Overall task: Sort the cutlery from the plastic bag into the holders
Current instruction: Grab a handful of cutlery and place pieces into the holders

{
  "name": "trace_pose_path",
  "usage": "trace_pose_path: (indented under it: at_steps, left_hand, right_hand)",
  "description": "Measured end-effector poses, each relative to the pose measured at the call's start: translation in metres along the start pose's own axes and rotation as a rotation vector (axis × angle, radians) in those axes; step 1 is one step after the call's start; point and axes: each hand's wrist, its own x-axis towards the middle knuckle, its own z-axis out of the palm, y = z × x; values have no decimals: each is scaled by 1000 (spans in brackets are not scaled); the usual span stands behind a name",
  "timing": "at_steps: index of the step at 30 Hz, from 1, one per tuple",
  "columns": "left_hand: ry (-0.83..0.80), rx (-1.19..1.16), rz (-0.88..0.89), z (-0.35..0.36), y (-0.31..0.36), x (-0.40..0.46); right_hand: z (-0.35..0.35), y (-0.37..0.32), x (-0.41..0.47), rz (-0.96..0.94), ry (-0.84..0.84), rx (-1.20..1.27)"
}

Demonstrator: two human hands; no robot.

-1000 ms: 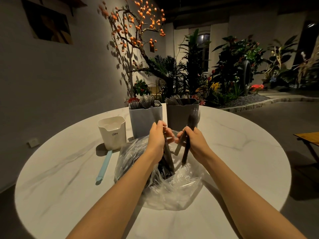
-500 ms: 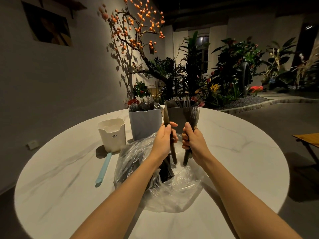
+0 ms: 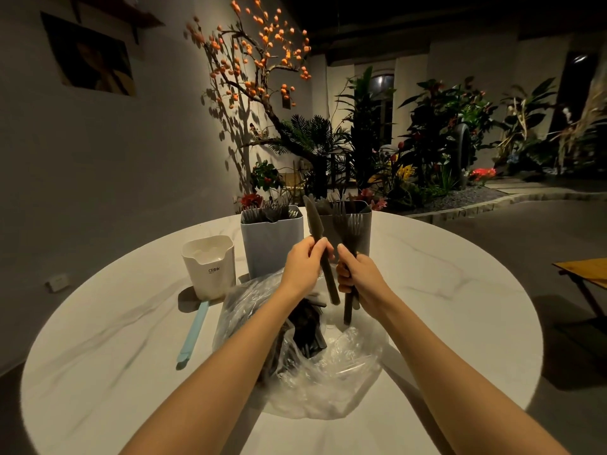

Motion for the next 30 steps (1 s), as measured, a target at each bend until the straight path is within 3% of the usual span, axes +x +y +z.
trace_pose_path:
  at_steps: [8, 23, 25, 30]
  left_hand:
    - [59, -72, -39, -6, 23, 42]
    - [316, -382, -12, -1, 44, 92]
    - [337, -341, -7, -1, 42, 97]
    - [291, 11, -7, 0, 27, 105]
  right_hand:
    - [-8, -31, 21, 64, 103, -30]
    - [-27, -62, 63, 17, 66, -42]
    - [-27, -62, 67, 22, 63, -37]
    - [-31, -59, 72, 12, 4, -74]
